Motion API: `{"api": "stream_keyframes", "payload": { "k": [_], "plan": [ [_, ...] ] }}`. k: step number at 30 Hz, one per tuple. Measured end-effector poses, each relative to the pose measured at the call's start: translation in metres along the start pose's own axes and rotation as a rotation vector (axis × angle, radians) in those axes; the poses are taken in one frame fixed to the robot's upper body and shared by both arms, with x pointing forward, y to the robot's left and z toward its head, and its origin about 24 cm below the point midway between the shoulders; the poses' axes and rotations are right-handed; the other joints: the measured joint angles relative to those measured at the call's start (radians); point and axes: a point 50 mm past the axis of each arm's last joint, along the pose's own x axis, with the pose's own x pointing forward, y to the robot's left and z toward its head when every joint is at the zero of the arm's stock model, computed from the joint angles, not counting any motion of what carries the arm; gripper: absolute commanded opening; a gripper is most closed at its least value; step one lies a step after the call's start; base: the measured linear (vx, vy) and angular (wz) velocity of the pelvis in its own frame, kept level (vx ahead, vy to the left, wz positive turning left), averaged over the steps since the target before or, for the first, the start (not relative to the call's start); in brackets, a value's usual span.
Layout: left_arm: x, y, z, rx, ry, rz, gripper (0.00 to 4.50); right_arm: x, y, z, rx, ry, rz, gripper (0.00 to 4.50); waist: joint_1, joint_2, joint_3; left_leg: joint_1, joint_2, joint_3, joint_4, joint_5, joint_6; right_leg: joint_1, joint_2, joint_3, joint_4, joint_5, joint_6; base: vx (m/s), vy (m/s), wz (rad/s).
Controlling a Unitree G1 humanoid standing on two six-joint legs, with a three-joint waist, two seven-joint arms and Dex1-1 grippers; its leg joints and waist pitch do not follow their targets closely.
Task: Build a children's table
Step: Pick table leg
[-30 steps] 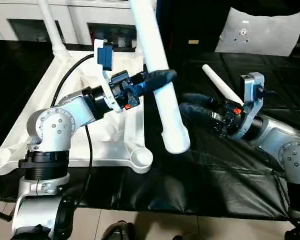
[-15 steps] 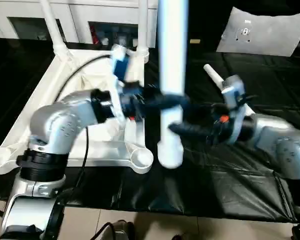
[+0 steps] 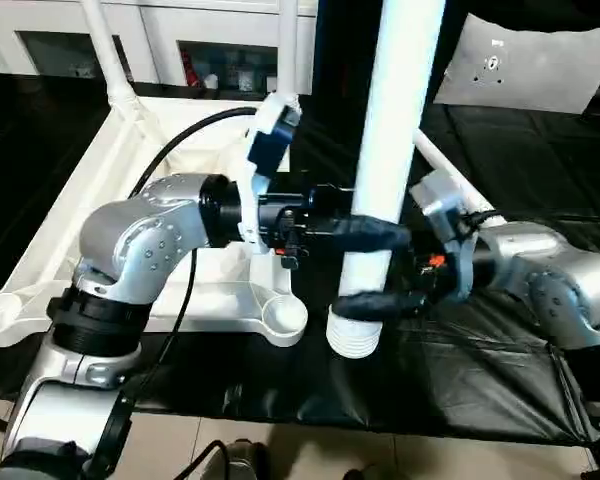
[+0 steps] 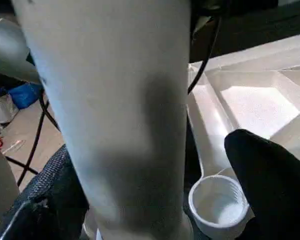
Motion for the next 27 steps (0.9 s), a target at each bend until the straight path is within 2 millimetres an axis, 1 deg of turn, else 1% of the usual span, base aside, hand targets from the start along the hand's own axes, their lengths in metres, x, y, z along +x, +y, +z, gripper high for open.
{"api": "stream_keyframes", "payload": {
  "k": [3,5,6,8,10,11,13,15,19,20,22,24,25,27],
  "plan": [
    [0.0007,-0.0002,0.0,0.006,0.006,-0.007,1.86,0.0028,0.0009,-0.0033,0.003,0.022,0.034,4.02,0.0,0.0,0.0,0.0,0.0,0.0,0.0,0.0,0.0,0.0,0.0,0.0,0.0,0.0,0.0,0.0,0.0,0.0],
    [0.0017,-0.0005,0.0,0.007,0.01,-0.017,1.86,0.0035,0.0015,-0.0038,0.004,0.024,0.048,3.75,0.0,0.0,0.0,0.0,0.0,0.0,0.0,0.0,0.0,0.0,0.0,0.0,0.0,0.0,0.0,0.0,0.0,0.0],
    [0.0019,-0.0006,-0.0001,0.006,0.011,-0.019,1.86,0.0035,0.0015,-0.0038,0.004,0.024,0.048,3.75,0.0,0.0,0.0,0.0,0.0,0.0,0.0,0.0,0.0,0.0,0.0,0.0,0.0,0.0,0.0,0.0,0.0,0.0],
    [0.0019,-0.0005,-0.0002,0.007,0.013,-0.018,1.86,0.0035,0.0015,-0.0038,0.004,0.024,0.048,3.51,0.0,0.0,0.0,0.0,0.0,0.0,0.0,0.0,0.0,0.0,0.0,0.0,0.0,0.0,0.0,0.0,0.0,0.0],
    [0.0019,-0.0002,-0.0001,0.01,0.016,-0.016,1.86,0.0036,0.0015,-0.0039,0.004,0.024,0.048,3.35,0.0,0.0,0.0,0.0,0.0,0.0,0.0,0.0,0.0,0.0,0.0,0.0,0.0,0.0,0.0,0.0,0.0,0.0],
    [0.002,-0.0001,0.0,0.012,0.016,-0.016,1.86,0.0037,0.0015,-0.0039,0.004,0.024,0.049,3.35,0.0,0.0,0.0,0.0,0.0,0.0,0.0,0.0,0.0,0.0,0.0,0.0,0.0,0.0,0.0,0.0,0.0,0.0],
    [0.0023,0.0006,0.0,0.016,0.015,-0.018,1.86,0.0039,0.0014,-0.0041,0.005,0.023,0.05,3.08,0.0,0.0,0.0,0.0,0.0,0.0,0.0,0.0,0.0,0.0,0.0,0.0,0.0,0.0,0.0,0.0,0.0,0.0],
    [0.0027,0.0013,-0.0006,0.021,0.019,-0.016,1.86,0.0034,0.0009,-0.0049,0.01,0.022,0.049,2.99,0.0,0.0,0.0,0.0,0.0,0.0,0.0,0.0,0.0,0.0,0.0,0.0,0.0,0.0,0.0,0.0,0.0,0.0],
    [0.0026,0.0028,-0.001,0.025,0.026,-0.006,1.86,0.003,0.0002,-0.0062,0.019,0.02,0.052,2.57,0.0,0.0,0.0,0.0,0.0,0.0,0.0,0.0,0.0,0.0,0.0,0.0,0.0,0.0,0.0,0.0,0.0,0.0],
    [0.0024,0.003,-0.001,0.028,0.029,-0.004,1.86,0.003,0.0002,-0.0062,0.019,0.021,0.052,2.57,0.0,0.0,0.0,0.0,0.0,0.0,0.0,0.0,0.0,0.0,0.0,0.0,0.0,0.0,0.0,0.0,0.0,0.0],
    [0.0023,0.0033,-0.001,0.032,0.031,0.0,1.86,0.003,0.0004,-0.0064,0.02,0.021,0.055,2.33,0.0,0.0,0.0,0.0,0.0,0.0,0.0,0.0,0.0,0.0,0.0,0.0,0.0,0.0,0.0,0.0,0.0,0.0],
    [0.0019,0.0038,-0.0015,0.028,0.031,0.002,1.86,0.0029,0.0003,-0.0066,0.02,0.025,0.055,2.33,0.0,0.0,0.0,0.0,0.0,0.0,0.0,0.0,0.0,0.0,0.0,0.0,0.0,0.0,0.0,0.0,0.0,0.0],
    [0.0016,0.0042,-0.0018,0.026,0.031,0.002,1.86,0.0029,0.0003,-0.0067,0.02,0.026,0.054,2.11,0.0,0.0,0.0,0.0,0.0,0.0,0.0,0.0,0.0,0.0,0.0,0.0,0.0,0.0,0.0,0.0,0.0,0.0],
    [0.0012,0.0045,-0.002,0.024,0.031,0.004,1.86,0.0031,0.0004,-0.0067,0.019,0.027,0.057,2.06,0.0,0.0,0.0,0.0,0.0,0.0,0.0,0.0,0.0,0.0,0.0,0.0,0.0,0.0,0.0,0.0,0.0,0.0]
  ]
}}
